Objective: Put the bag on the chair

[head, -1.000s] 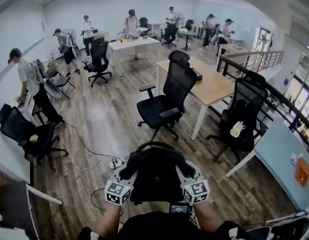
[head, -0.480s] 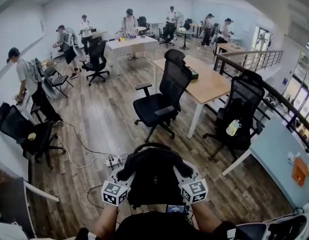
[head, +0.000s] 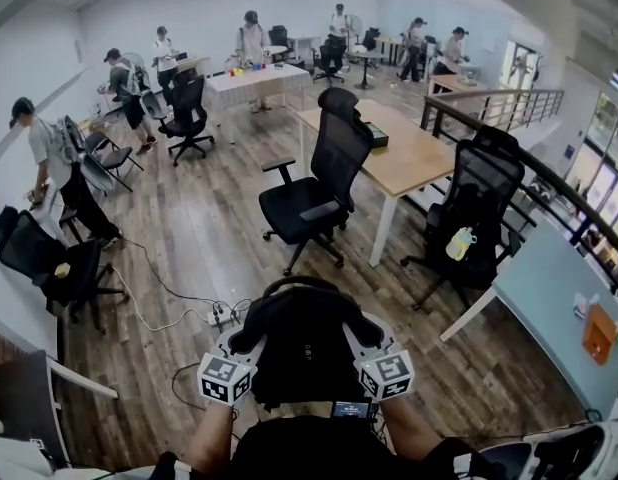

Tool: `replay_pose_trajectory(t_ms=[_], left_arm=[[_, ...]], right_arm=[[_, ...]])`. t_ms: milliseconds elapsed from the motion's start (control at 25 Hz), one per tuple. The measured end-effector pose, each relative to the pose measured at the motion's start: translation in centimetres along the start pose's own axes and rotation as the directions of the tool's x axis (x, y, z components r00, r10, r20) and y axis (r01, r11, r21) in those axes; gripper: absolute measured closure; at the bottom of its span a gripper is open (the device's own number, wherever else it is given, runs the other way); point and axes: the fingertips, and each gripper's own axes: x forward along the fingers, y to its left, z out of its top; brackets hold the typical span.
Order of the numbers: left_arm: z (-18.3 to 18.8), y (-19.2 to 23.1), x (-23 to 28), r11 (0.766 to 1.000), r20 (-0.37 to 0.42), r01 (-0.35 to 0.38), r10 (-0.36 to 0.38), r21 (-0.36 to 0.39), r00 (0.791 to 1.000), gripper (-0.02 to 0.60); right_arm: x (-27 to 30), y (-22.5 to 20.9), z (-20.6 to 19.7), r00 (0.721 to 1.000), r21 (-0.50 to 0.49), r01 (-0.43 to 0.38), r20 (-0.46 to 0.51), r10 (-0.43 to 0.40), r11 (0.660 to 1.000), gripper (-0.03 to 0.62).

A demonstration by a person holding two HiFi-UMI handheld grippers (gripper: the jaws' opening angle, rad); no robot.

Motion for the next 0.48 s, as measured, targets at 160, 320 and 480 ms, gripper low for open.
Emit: replay_pose_trajectory(t_ms=[160,320,480], left_arm=[[0.4,-1.0,0.5,1.000,0.013,0.000,0.000,-0.010,1.000,0.468],[0.4,-1.0,1.1,1.000,0.005,-0.009,0.009,-0.020,1.000,0.468],[0.4,0.1,2.2,0.999,-0.004,-0.024,0.024,-0.026,1.000,0.468]], right_arm=[[-0.6,-1.1,0.6,1.000,-0.020,-0.008,0.015,0.009,1.000,0.461],[-0.2,-1.7,0.6,1.000,-0.010,-0.021,0.009,0.022,1.000,0.461],[1.3,-2.4,0.3,0.999,-0.002,-0.032,0.007,0.032,0.999,0.461]])
